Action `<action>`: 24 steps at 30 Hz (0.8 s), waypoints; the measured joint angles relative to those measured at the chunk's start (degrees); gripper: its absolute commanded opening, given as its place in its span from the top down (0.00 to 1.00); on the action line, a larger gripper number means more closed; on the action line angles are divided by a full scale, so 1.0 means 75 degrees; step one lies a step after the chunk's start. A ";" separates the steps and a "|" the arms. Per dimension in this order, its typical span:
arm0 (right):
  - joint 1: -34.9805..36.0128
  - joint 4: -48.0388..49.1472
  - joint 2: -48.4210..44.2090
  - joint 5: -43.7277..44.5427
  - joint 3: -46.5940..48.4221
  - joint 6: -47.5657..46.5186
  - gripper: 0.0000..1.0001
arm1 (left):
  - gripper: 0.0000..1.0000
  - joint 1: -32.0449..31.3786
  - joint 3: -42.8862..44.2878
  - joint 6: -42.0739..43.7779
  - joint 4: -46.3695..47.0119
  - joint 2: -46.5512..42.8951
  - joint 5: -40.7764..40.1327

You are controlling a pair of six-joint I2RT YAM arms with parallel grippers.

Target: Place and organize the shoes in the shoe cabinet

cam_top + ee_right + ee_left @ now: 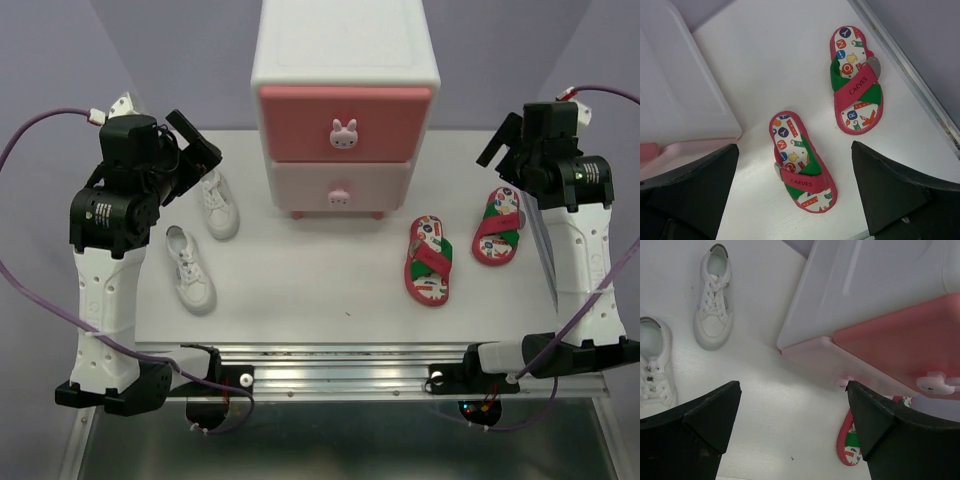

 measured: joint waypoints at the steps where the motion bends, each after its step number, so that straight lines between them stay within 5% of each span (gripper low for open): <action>1: 0.0000 0.0012 -0.0035 -0.0023 0.0000 -0.0064 0.00 | 0.01 0.0000 0.0000 0.0032 0.0055 0.0015 0.0035; 16: -0.0006 0.1973 -0.1416 -0.5013 -0.1309 -0.0734 0.00 | 0.01 0.0000 0.0463 0.0554 0.0472 0.0632 0.0863; 24: -0.0006 0.2253 -0.1480 -0.6152 -0.1821 -0.0761 0.00 | 0.01 0.0000 0.1594 0.0621 0.0909 0.1431 0.1545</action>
